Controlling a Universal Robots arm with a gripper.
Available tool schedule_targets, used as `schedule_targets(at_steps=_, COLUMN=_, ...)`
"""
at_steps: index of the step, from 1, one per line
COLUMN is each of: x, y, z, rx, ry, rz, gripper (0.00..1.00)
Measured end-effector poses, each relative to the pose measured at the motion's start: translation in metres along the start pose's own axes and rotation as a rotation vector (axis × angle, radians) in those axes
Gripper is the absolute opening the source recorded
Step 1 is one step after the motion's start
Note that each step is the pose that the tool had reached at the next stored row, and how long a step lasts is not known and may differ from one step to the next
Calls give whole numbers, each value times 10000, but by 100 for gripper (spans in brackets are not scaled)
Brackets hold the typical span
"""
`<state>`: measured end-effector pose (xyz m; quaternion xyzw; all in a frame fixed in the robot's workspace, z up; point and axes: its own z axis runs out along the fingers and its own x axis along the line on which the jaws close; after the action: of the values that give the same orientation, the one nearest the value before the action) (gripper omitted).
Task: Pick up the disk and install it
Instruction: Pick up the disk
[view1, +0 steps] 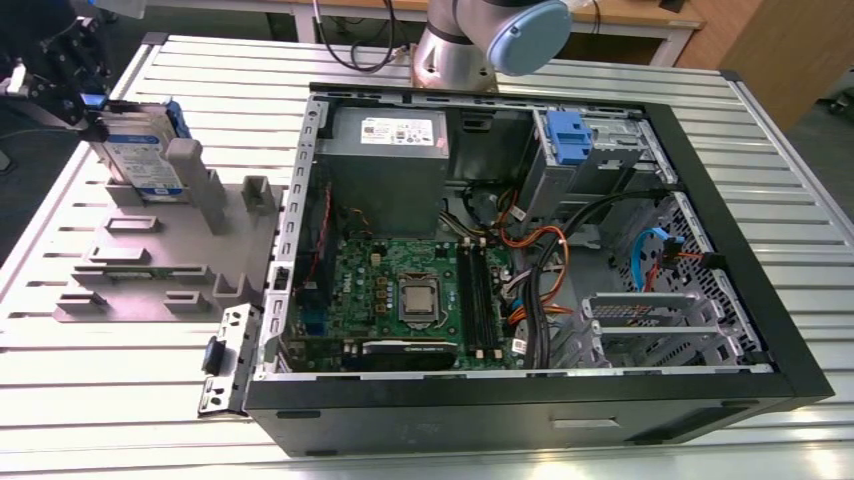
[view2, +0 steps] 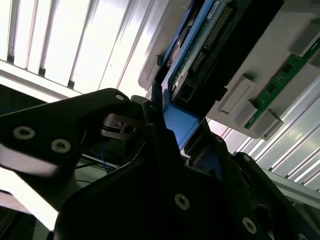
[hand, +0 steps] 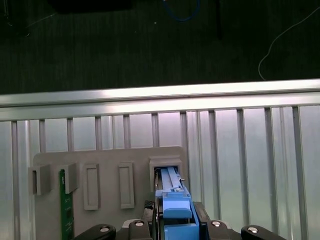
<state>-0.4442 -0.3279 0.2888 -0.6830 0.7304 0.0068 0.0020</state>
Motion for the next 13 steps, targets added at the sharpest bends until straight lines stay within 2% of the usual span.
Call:
schedule_targets(at_steps=3, x=0, y=0, z=5, rx=11, ry=38, rz=1, gripper=42)
schedule_targets(at_steps=7, x=0, y=0, z=12, rx=33, ry=133, rz=1, gripper=42)
schedule_targets(at_steps=13, x=0, y=-3, z=14, rx=34, ry=133, rz=1, gripper=42)
